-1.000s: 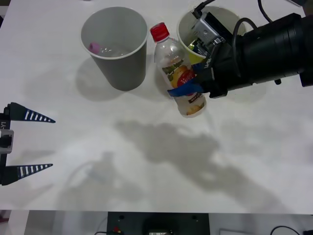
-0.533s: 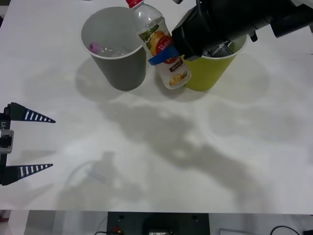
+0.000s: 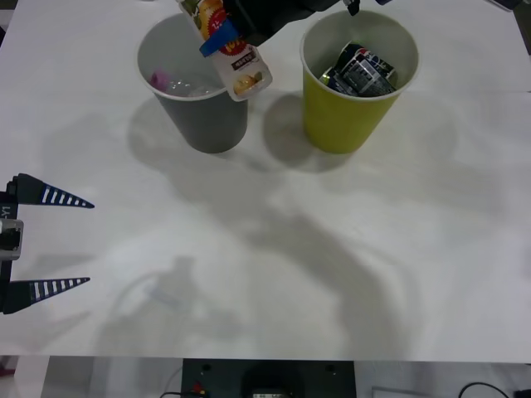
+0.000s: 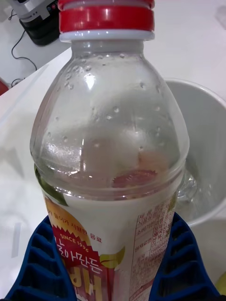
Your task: Put the can into the green bin and the plastic bottle into the gray bin
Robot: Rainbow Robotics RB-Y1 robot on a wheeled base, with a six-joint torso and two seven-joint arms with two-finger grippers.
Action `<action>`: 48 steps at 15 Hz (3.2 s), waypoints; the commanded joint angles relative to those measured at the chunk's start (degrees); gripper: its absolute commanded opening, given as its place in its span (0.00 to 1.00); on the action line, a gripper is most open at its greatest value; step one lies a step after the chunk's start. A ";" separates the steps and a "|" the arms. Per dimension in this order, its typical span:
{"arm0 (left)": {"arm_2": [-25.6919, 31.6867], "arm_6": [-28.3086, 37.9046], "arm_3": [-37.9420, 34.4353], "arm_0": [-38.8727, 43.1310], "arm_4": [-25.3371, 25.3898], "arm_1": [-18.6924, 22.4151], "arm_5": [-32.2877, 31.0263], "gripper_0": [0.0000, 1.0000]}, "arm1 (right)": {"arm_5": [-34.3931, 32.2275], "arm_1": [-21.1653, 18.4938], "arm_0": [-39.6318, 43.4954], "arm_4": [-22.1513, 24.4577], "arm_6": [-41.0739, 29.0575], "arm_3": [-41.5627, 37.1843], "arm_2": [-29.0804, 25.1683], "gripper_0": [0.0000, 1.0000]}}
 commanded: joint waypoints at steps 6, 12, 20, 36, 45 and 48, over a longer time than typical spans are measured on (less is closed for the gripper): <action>0.00 0.00 0.00 0.00 0.00 0.00 0.00 0.98 | 6.96 14.03 -8.16 2.74 1.87 21.55 5.31 0.00; 0.00 0.00 0.00 0.00 0.00 0.00 0.00 0.98 | 8.63 16.13 -9.39 3.62 2.83 24.98 5.92 0.09; 0.00 0.00 0.00 0.00 0.00 0.00 0.00 0.98 | 8.27 15.78 -9.30 2.66 5.29 25.07 5.84 1.00; 0.00 0.00 0.00 0.00 0.00 0.00 0.00 0.98 | -5.79 -7.33 -0.42 -9.47 14.61 4.68 -1.90 1.00; 0.00 0.00 0.00 0.00 0.00 0.00 0.00 0.98 | -9.30 -25.97 25.24 -11.41 17.42 -26.35 -21.59 1.00; 0.00 0.00 0.00 0.00 0.00 0.00 0.00 0.98 | -11.68 -28.34 37.37 -11.49 23.05 -32.94 -31.43 1.00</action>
